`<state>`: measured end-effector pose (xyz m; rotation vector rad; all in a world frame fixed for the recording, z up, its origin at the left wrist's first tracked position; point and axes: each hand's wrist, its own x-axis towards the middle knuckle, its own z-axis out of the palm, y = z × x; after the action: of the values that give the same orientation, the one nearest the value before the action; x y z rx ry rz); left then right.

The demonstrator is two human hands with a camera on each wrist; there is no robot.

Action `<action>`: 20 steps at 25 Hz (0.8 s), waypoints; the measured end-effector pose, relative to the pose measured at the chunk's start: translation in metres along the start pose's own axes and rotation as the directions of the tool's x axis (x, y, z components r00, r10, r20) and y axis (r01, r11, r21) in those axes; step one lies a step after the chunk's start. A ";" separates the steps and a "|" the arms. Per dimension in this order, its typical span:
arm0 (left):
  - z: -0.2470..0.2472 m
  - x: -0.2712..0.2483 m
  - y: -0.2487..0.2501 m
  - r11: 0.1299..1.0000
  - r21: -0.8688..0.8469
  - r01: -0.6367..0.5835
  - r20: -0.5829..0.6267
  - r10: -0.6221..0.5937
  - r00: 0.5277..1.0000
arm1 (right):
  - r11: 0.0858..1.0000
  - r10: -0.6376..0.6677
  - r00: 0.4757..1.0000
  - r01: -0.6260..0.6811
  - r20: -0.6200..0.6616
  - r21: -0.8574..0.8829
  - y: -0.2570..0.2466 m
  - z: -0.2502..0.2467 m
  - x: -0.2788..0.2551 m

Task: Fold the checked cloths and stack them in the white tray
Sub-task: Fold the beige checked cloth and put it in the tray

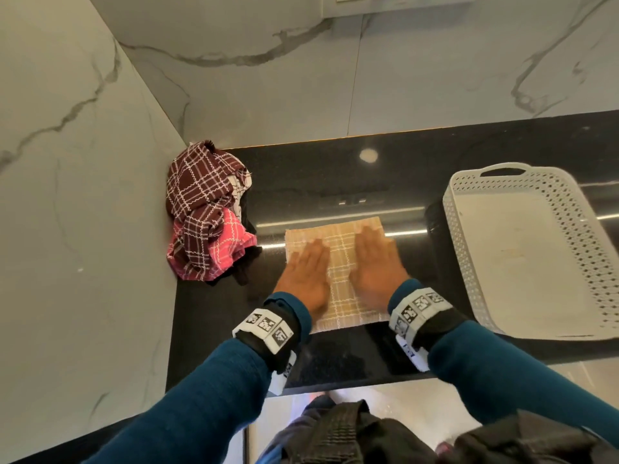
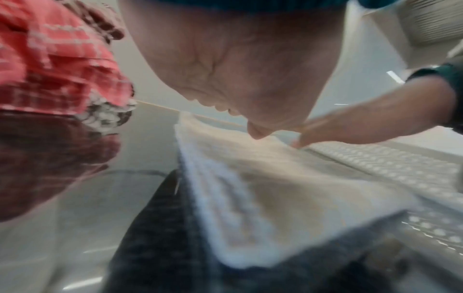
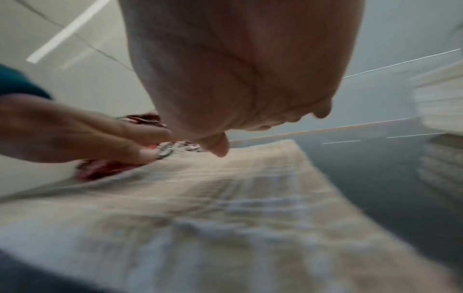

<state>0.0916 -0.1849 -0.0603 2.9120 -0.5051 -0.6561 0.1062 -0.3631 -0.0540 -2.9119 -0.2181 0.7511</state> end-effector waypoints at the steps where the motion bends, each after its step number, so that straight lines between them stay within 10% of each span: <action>1: 0.008 -0.007 0.012 0.999 -0.003 -0.036 0.027 0.036 0.999 | 0.996 -0.090 0.995 0.089 0.043 0.026 -0.012 0.009 -0.007; 4: 0.035 -0.026 0.010 0.999 0.051 0.019 0.065 -0.022 0.998 | 0.994 -0.113 0.986 0.112 0.119 0.011 -0.009 0.038 -0.022; 11: 0.034 -0.070 -0.006 0.977 0.063 0.206 -0.044 -0.203 0.978 | 0.944 0.327 0.943 -0.324 0.059 -0.060 0.044 0.033 -0.060; 16: 0.048 -0.065 0.048 0.996 0.017 0.084 -0.053 -0.083 0.995 | 0.982 -0.175 0.984 0.177 -0.032 0.063 -0.006 0.056 -0.086; 20: 0.075 -0.078 0.042 0.980 0.060 0.187 -0.033 -0.186 0.982 | 0.993 -0.118 0.992 0.119 0.035 -0.028 0.023 0.086 -0.090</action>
<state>-0.0198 -0.2001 -0.0894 3.0489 -0.2556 -0.6328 -0.0109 -0.3941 -0.0900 -2.8857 -0.4053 0.7847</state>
